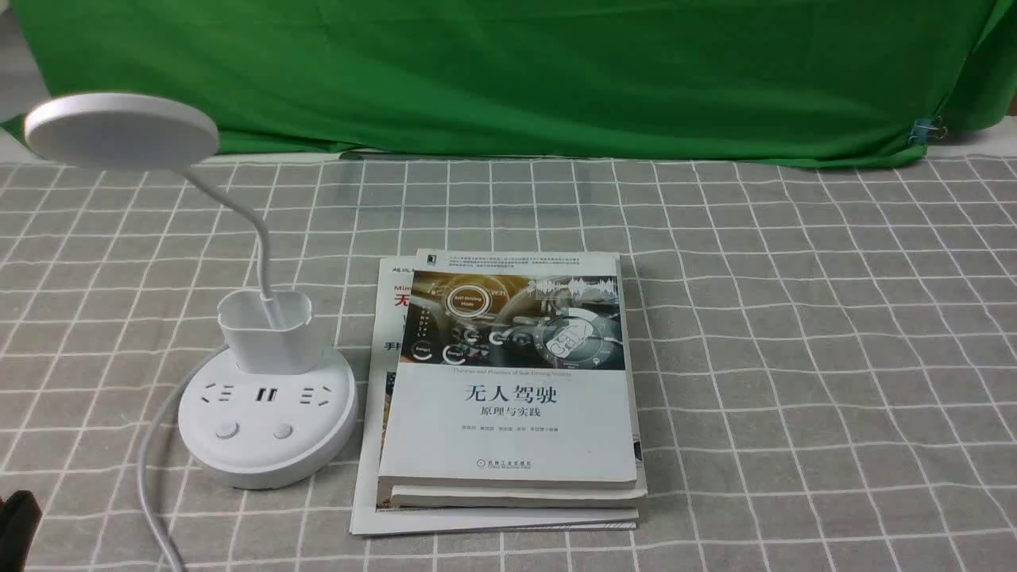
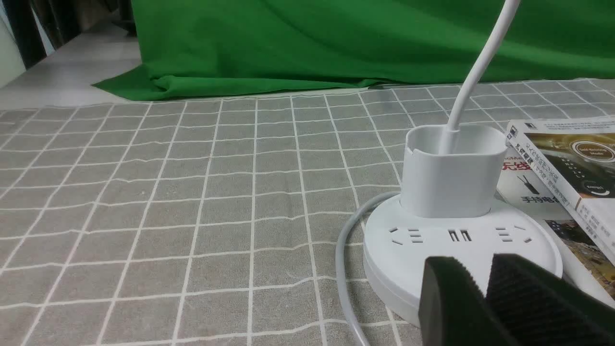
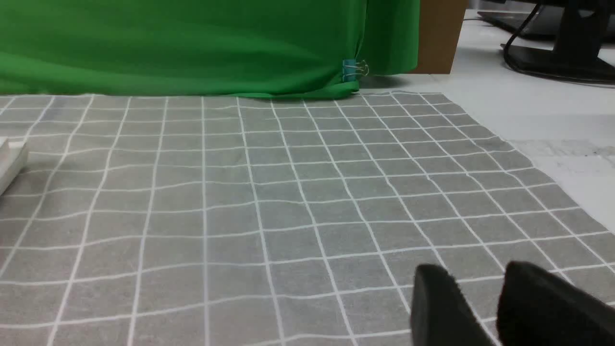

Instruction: Turn on the desk lamp on the grey coffee tablecloth with your hand.

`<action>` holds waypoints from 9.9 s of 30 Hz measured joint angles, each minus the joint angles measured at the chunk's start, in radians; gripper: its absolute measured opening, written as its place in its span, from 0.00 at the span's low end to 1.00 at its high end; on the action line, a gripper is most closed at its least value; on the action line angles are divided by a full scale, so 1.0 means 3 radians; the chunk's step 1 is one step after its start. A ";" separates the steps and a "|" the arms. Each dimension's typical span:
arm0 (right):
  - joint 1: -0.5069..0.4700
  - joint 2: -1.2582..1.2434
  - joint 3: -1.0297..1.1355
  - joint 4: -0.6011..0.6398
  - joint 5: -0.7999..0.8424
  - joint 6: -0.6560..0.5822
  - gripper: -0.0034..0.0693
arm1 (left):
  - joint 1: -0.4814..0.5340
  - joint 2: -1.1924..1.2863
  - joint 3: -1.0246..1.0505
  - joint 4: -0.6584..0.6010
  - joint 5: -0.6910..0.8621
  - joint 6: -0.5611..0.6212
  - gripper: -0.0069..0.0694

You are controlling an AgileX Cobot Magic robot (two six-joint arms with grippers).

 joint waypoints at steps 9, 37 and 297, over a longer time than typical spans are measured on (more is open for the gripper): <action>0.0000 0.0000 0.0000 0.0000 0.0000 -0.0001 0.38 | 0.0000 0.0000 0.0000 0.0000 0.0000 0.0000 0.23; 0.0000 0.0000 0.0000 0.0000 0.0000 -0.0001 0.38 | 0.0000 0.0000 0.0000 0.0000 -0.0552 0.0000 0.25; 0.0000 0.0000 0.0000 0.0000 0.0009 0.0000 0.38 | -0.0298 -0.0038 -0.0002 -0.0001 0.0017 -0.0225 0.11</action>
